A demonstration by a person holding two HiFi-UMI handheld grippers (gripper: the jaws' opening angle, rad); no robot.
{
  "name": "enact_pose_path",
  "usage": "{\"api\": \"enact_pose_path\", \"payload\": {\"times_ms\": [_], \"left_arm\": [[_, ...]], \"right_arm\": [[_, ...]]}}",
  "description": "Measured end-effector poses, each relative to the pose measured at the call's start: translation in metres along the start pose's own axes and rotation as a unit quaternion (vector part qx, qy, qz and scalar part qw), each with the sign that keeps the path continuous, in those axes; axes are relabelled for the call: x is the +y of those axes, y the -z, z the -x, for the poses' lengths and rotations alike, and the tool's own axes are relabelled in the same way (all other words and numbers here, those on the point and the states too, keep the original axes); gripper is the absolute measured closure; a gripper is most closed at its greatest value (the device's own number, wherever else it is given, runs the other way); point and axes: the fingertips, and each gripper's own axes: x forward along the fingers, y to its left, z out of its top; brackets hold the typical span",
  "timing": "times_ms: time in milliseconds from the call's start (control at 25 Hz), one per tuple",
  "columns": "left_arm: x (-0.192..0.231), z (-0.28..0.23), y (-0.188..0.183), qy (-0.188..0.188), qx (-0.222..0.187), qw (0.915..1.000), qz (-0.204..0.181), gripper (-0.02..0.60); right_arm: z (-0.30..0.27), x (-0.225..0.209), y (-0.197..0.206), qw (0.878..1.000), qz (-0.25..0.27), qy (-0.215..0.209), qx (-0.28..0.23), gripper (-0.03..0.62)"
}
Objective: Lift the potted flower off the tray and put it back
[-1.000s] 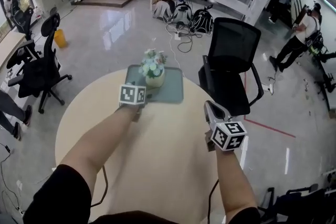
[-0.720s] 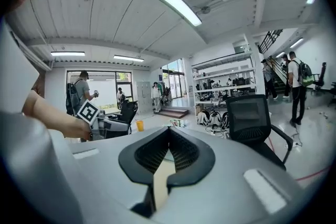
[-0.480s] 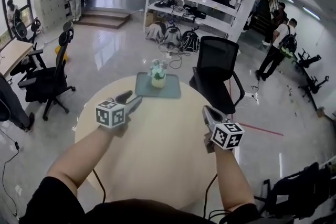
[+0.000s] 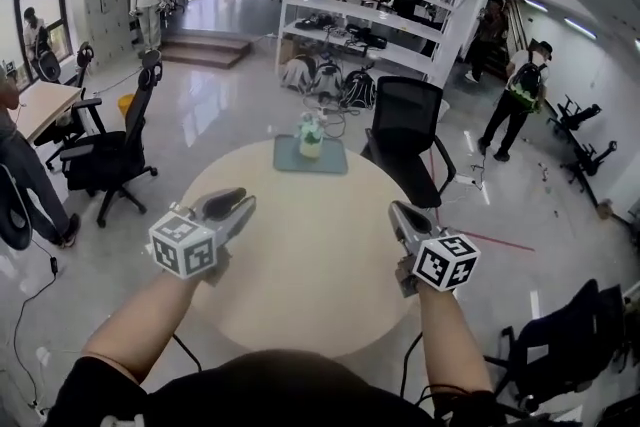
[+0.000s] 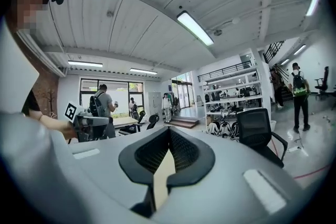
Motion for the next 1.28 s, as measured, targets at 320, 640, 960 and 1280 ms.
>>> {"api": "enact_pose_path", "payload": {"times_ms": [320, 640, 960, 1280], "left_arm": [[-0.097, 0.077, -0.014, -0.004, -0.043, 0.999, 0.01, 0.583], [-0.199, 0.093, 0.021, 0.001, -0.035, 0.998, 0.052, 0.583], [-0.226, 0.087, 0.028, 0.011, -0.032, 0.9985, 0.043, 0.583], [-0.226, 0.078, 0.03, 0.019, -0.027, 0.9986, 0.043, 0.583]], "right_arm": [[0.104, 0.037, -0.004, 0.999, -0.027, -0.042, -0.009, 0.58], [0.19, 0.039, 0.029, 0.996, -0.049, -0.075, 0.005, 0.58], [0.205, 0.032, 0.044, 0.995, -0.046, -0.084, 0.007, 0.582], [0.196, 0.039, 0.035, 0.995, -0.019, -0.099, 0.005, 0.583]]}}
